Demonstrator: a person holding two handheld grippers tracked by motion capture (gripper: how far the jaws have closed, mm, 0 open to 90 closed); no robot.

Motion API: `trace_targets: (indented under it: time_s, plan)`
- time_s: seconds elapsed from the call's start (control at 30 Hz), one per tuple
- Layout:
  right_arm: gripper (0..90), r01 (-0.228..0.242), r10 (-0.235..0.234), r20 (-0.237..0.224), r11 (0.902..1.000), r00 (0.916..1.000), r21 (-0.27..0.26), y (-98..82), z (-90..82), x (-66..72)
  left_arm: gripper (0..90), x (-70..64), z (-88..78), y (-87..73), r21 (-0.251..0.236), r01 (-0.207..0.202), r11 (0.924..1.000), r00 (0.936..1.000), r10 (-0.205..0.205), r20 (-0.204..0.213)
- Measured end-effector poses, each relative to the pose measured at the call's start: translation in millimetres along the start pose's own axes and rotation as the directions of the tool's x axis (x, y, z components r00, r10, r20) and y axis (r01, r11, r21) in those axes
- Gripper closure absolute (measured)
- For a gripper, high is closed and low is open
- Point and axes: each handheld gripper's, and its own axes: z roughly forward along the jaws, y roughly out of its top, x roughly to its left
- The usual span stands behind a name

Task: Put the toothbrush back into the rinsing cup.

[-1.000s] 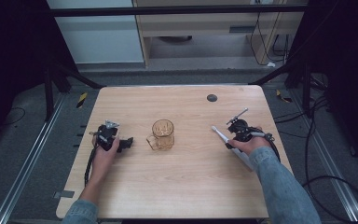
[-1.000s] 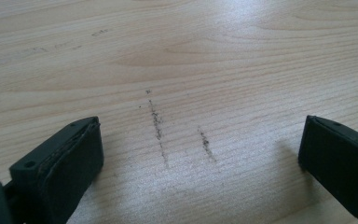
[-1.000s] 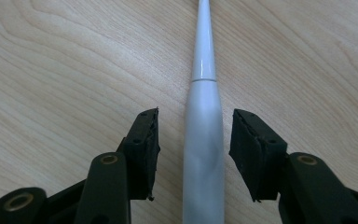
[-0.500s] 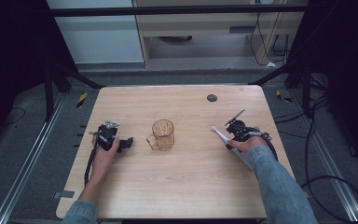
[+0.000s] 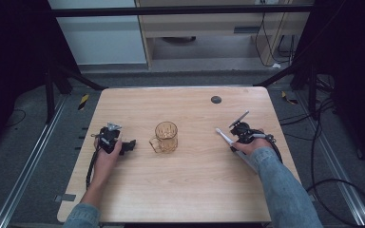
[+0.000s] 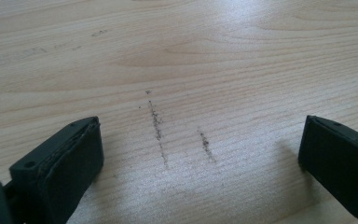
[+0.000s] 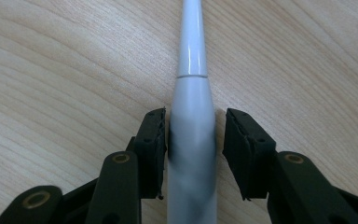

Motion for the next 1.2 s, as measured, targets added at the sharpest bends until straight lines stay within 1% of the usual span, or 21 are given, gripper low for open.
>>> trace_targets:
  time_s: [0.07,0.13,0.23,0.3,0.37,0.43,0.47,0.53,0.57,0.6,0.73,0.77,0.8,0.83,0.87,0.9,0.97,1.1,1.2]
  plan:
    - [58.9,-0.007,0.007,-0.003,1.0,1.0,0.004,0.0,0.5,0.7,0.0,0.0,0.0,0.0,0.0,0.0,1.0,1.0,0.0,0.0]
    - [59.6,0.004,-0.004,-0.005,1.0,1.0,0.006,0.3,1.3,0.1,0.0,0.0,0.0,0.1,0.0,0.0,1.0,1.0,0.0,0.0]
    - [62.4,0.001,-0.001,-0.001,0.9999,1.0,0.01,0.5,2.7,0.4,0.0,0.0,0.0,0.0,0.0,0.0,1.0,1.0,0.0,0.0]
    - [66.1,0.007,-0.007,-0.004,0.9999,1.0,0.008,0.7,2.6,0.6,0.0,0.0,0.0,0.0,0.0,0.0,1.0,1.0,0.0,0.0]
    - [66.5,0.009,-0.009,-0.002,0.9999,1.0,0.007,0.7,2.2,0.9,0.0,0.0,0.0,0.1,0.0,0.0,1.0,1.0,0.0,0.0]
    - [66.9,0.006,-0.005,-0.018,1.0,0.9998,0.005,0.5,1.1,-0.5,0.0,0.0,0.1,0.0,0.0,0.0,1.0,1.0,0.0,0.0]
    - [66.9,-0.005,0.005,-0.02,1.0,0.9998,0.005,0.3,0.0,-0.6,0.0,0.0,0.0,0.0,0.0,0.0,1.0,1.0,0.0,0.0]
    - [67.0,-0.003,0.003,-0.022,1.0,0.9998,0.003,0.5,-1.5,-0.9,0.0,0.0,0.0,0.0,0.0,0.0,1.0,1.0,0.0,0.0]
    - [67.0,0.005,-0.005,-0.016,1.0,0.9999,0.005,1.1,-3.5,-1.3,0.0,0.0,0.0,0.1,0.0,0.0,1.0,1.0,0.0,0.0]
    - [67.0,0.004,-0.004,-0.019,1.0,0.9998,0.001,2.7,-9.2,-1.9,0.0,0.0,0.0,0.1,0.0,0.0,1.0,1.0,0.0,0.0]
    - [67.1,0.005,-0.005,-0.028,0.9997,0.9996,-0.026,7.5,-23.6,-3.1,0.0,0.0,0.0,0.0,0.0,-0.001,1.0,1.0,0.001,0.0]
    - [67.1,0.001,-0.002,-0.022,0.9995,0.9998,-0.033,8.9,-27.1,-2.6,0.0,0.0,0.0,0.0,0.0,0.0,1.0,1.0,0.0,0.0]
    - [67.1,0.001,-0.002,-0.022,0.9995,0.9998,-0.033,8.9,-27.1,-2.6,0.0,0.0,0.0,0.0,0.0,0.0,1.0,1.0,0.0,0.0]
    - [67.1,0.006,-0.007,-0.024,0.999,0.9997,-0.044,10.3,-31.0,-3.3,0.0,0.0,0.0,0.0,0.0,0.0,1.0,1.0,0.0,0.0]
    - [67.1,0.001,-0.002,-0.02,0.9978,0.9998,-0.067,13.5,-38.5,-2.7,0.0,0.0,0.0,0.0,0.0,0.0,1.0,1.0,0.0,0.0]
    - [67.1,-0.003,0.001,-0.027,0.9969,0.9996,-0.079,14.7,-41.0,-2.6,0.0,0.0,0.0,0.0,0.0,0.0,1.0,1.0,0.0,0.0]
    - [67.1,-0.008,0.005,-0.027,0.9946,0.9996,-0.104,18.1,-47.2,-1.8,0.0,0.0,0.0,0.0,0.0,0.0,1.0,1.0,0.0,0.0]
    - [67.2,0.001,-0.004,-0.023,0.9898,0.9997,-0.143,26.8,-59.8,0.1,0.0,0.0,0.0,0.1,0.0,0.0,1.0,1.0,0.0,0.0]
    - [67.2,0.003,-0.008,-0.029,0.9841,0.9996,-0.177,33.8,-70.1,2.0,0.0,0.0,0.0,0.0,0.0,0.0,1.0,1.0,0.0,0.0]
